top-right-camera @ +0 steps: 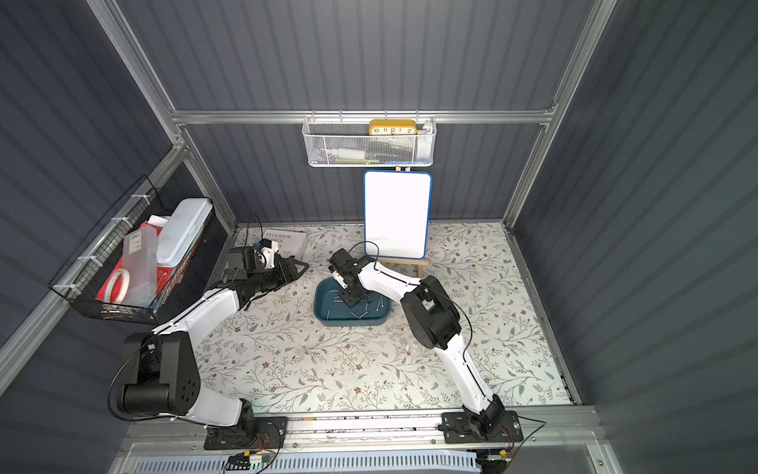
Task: Take out the screws from the storage box
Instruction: Pick up the screw from the storage box.
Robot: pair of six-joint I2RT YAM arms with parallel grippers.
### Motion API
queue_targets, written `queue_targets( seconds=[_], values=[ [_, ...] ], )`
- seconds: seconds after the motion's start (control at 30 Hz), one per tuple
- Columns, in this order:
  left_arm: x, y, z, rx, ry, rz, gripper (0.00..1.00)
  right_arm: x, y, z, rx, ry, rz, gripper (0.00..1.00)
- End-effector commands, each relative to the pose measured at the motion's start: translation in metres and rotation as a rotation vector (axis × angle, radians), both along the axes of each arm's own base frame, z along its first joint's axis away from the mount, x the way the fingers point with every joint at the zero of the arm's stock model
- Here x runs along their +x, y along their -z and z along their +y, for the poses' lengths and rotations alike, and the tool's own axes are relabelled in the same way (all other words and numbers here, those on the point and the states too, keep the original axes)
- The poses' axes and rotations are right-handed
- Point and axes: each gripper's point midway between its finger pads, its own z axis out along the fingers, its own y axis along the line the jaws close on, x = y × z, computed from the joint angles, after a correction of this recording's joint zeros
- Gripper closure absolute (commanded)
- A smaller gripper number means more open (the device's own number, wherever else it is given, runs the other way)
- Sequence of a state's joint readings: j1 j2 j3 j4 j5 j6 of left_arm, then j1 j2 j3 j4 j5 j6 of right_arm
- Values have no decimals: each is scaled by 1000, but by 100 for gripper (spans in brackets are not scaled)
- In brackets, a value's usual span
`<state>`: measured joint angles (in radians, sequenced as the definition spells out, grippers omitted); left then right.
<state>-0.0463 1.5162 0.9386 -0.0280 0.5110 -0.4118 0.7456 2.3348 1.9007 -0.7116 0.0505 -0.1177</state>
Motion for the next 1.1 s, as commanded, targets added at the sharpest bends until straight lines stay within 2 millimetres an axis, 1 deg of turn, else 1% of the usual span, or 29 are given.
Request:
queue_targets(
  seconds=[0.0,0.1,0.2,0.37,0.53,0.7,0.8,0.9,0.97,1.07],
  values=[
    [-9,15,-4,-24,7,65,16,8,1,0,-13,-9,-12,58],
    [-10,16,-4,-22,9,63,16,8,8,-1,-26,-9,-5,59],
    [-10,21,-4,-20,10,74,16,8,11,-3,-37,-6,-4,59],
    [-10,25,-4,-18,11,81,16,4,17,-7,-53,1,14,66],
    [-12,26,-6,-19,22,79,15,0,23,-10,-59,14,30,71],
    [-12,28,-7,-19,27,82,15,-4,25,-11,-50,37,54,74],
    [-12,30,-7,-19,27,87,15,-7,31,-16,-67,60,63,82],
    [-12,29,-7,-18,31,81,15,-13,33,-19,-68,71,84,82],
    [-12,28,-8,-19,34,76,15,-16,35,-22,-75,81,89,85],
    [-12,27,-8,-20,33,77,15,-17,35,-27,-89,96,90,83]
  ],
)
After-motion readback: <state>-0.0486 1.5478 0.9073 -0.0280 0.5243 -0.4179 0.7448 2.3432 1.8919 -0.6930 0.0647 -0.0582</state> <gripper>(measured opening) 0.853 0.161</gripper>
